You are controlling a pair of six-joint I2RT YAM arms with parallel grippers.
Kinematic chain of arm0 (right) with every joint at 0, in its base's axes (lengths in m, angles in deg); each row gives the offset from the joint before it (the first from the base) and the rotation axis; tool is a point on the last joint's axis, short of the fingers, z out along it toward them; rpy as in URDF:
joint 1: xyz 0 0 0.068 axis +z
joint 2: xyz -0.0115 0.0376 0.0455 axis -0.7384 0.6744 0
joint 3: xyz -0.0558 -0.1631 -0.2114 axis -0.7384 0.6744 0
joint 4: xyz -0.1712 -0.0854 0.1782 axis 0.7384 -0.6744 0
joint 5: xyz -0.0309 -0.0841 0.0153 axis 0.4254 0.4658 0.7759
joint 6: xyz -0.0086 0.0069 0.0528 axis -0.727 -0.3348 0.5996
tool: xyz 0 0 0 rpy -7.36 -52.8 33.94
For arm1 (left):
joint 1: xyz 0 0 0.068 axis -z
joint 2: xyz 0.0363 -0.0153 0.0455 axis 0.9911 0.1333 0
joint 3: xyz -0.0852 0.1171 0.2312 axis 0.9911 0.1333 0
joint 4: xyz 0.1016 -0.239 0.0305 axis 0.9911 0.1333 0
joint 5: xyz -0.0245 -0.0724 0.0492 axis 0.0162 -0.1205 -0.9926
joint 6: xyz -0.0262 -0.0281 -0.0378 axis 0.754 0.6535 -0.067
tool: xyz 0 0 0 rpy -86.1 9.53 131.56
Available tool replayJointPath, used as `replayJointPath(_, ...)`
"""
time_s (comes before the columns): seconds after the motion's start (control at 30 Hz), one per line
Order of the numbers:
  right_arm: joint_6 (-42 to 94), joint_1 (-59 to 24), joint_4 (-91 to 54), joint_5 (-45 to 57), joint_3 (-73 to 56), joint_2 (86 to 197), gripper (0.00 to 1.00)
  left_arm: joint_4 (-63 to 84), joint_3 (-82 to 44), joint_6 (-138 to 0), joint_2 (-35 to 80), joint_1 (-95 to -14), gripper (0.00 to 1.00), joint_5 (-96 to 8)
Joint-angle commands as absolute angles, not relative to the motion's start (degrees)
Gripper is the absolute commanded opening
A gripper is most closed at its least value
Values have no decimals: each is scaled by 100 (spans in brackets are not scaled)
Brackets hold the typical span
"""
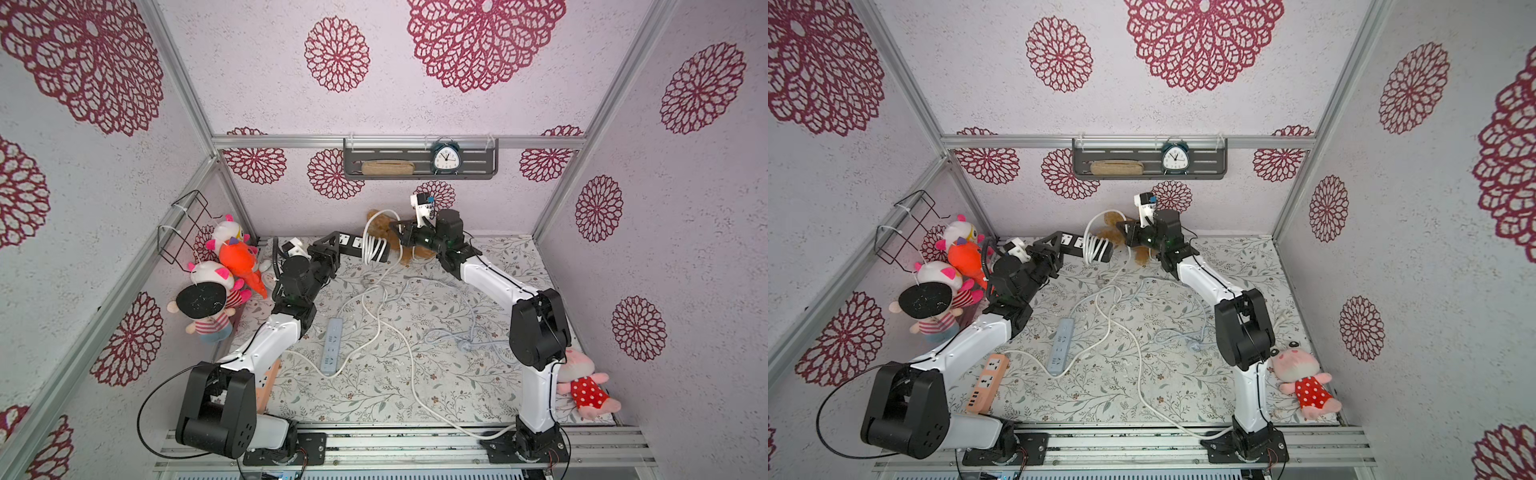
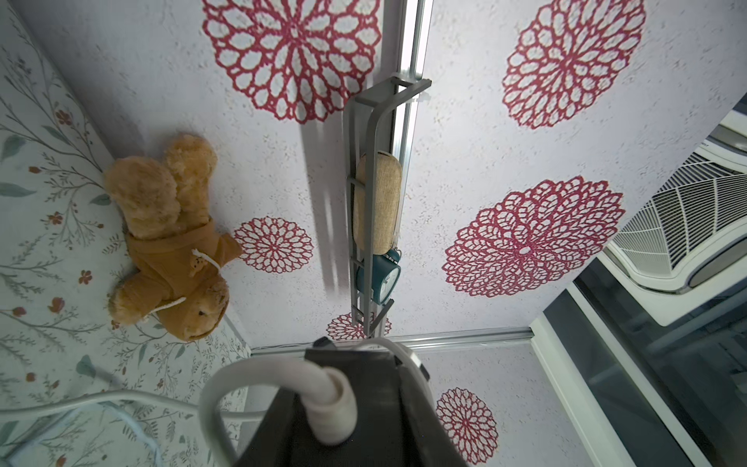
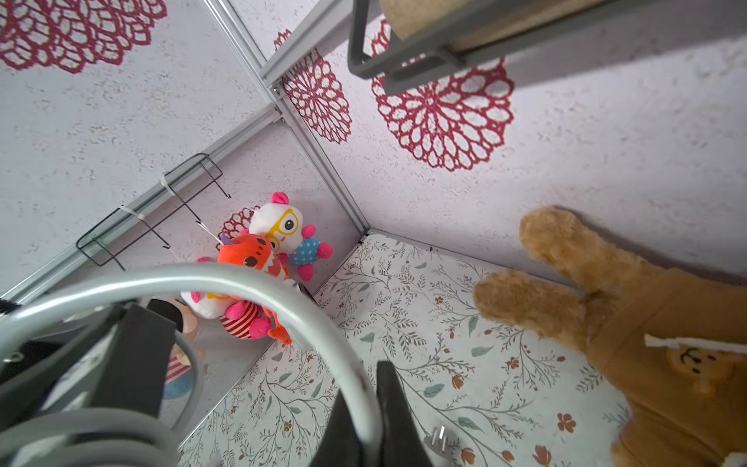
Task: Unwrap the cord wrapped around the power strip
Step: Unwrap the power cord from the power strip.
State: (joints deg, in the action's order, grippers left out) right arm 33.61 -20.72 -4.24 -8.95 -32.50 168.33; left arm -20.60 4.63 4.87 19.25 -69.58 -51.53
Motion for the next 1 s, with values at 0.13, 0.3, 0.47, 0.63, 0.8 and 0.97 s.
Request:
replayJointPath(0.13,1982,-2264,-1894,-1202,-3894,15890,0,-2168,-387,92,2606,-7101,0,-5329)
replayJointPath(0.3,1002,-2267,-3280,-1290,-3403,15051,0,-2691,-994,10,3272,-7109,0,-5813)
replayJointPath(0.47,816,-2265,-3496,-1103,-2209,14426,0,-3006,-1547,229,3648,-7109,0,-5803)
replayJointPath(0.63,1021,-2264,-3107,-1159,-1211,14358,0,-3096,-1765,134,3583,-7117,0,-5681)
replayJointPath(0.8,897,-2294,-2902,-668,-863,14689,0,-3287,-1501,523,3407,-7157,0,-5415)
replayJointPath(0.97,863,-2457,-2864,-409,-1203,15341,0,-3727,-851,986,3199,-7240,0,-5105)
